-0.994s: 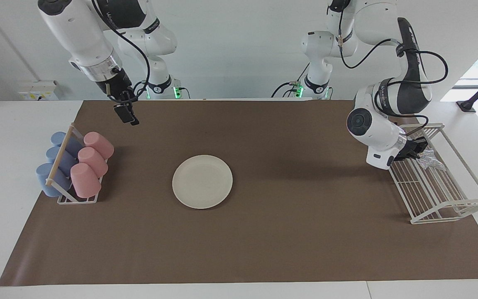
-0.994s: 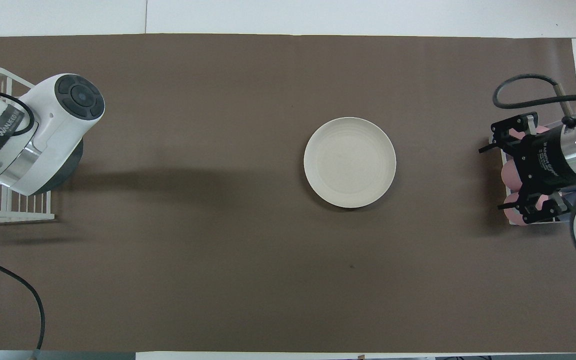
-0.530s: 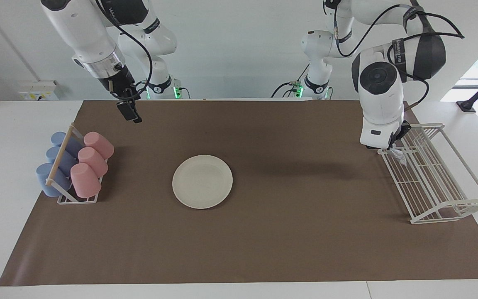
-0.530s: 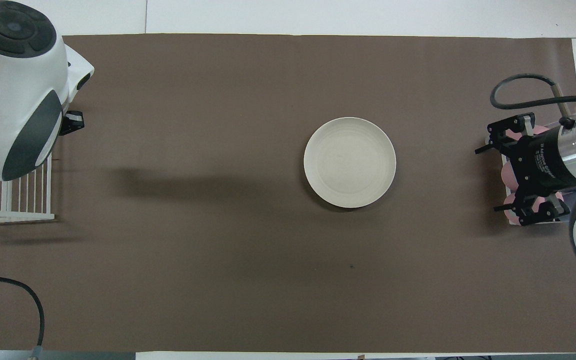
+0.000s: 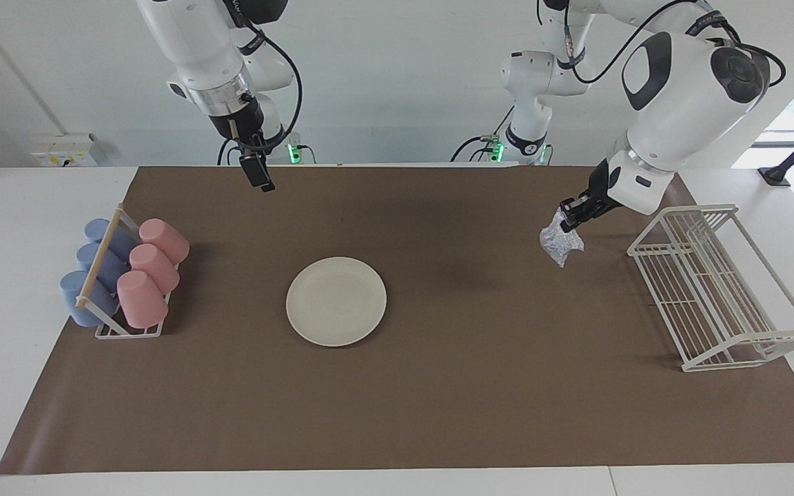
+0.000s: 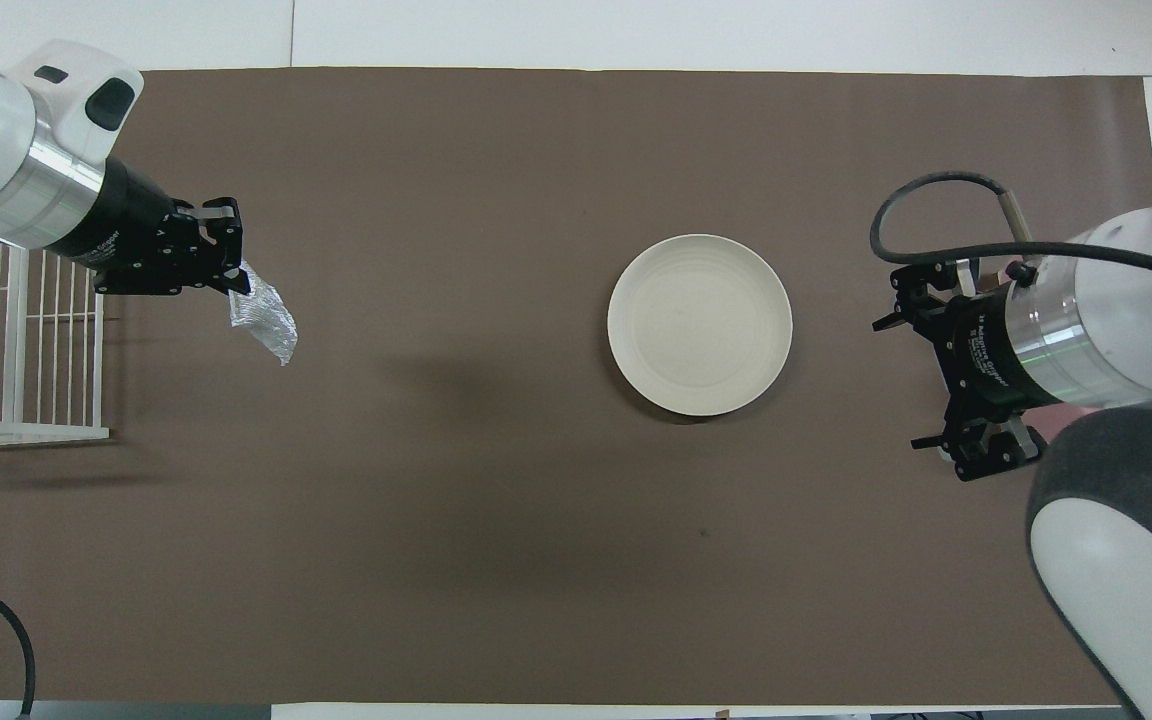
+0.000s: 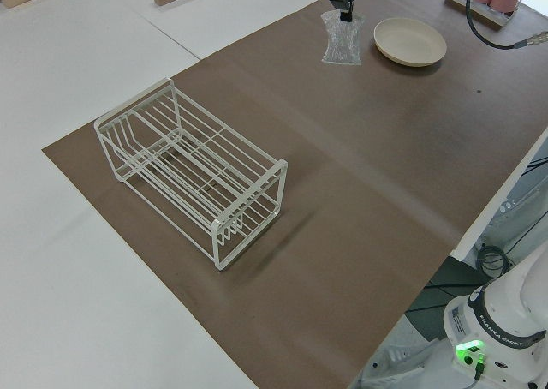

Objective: Wipe plate with sponge
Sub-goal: 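Carry the cloth toward the plate while the right gripper approaches it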

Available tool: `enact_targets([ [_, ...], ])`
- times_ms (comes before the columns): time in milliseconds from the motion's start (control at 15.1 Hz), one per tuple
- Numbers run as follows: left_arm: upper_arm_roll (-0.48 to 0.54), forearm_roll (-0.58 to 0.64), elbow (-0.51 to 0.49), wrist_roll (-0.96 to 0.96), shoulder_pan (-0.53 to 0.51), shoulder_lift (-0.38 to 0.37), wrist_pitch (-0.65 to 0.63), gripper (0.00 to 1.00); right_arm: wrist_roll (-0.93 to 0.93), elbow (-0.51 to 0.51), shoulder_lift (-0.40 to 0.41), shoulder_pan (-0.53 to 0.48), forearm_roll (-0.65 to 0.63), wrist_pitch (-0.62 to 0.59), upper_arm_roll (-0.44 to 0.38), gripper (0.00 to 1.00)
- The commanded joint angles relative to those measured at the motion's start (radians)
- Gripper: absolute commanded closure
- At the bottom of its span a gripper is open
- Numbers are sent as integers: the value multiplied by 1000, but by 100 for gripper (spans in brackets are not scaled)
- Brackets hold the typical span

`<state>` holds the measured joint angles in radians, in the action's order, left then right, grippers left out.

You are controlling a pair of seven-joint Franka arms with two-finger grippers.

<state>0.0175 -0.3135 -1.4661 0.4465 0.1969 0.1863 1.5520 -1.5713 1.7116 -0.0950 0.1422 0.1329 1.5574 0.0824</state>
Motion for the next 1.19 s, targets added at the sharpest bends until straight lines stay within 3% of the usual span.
enact_targets([
  [0, -2, -168, -127, -5, -14, -62, 57, 100, -13, 2, -8, -9, 8, -8, -1, 0],
  [331, -11, -487, -360, -84, -1, -168, 218, 100, -53, 11, -12, 10, 5, -5, 0, 0],
  [530, -13, -715, -498, -170, 30, -234, 344, 100, -143, 8, -12, 60, 11, 30, 5, 0],
  [729, -13, -902, -583, -282, 50, -280, 379, 100, -304, 13, -15, 146, 19, 81, 11, 0],
  [1127, -14, -1059, -704, -546, 122, -353, 369, 100, -455, 77, -29, 287, 22, 239, 14, 0],
])
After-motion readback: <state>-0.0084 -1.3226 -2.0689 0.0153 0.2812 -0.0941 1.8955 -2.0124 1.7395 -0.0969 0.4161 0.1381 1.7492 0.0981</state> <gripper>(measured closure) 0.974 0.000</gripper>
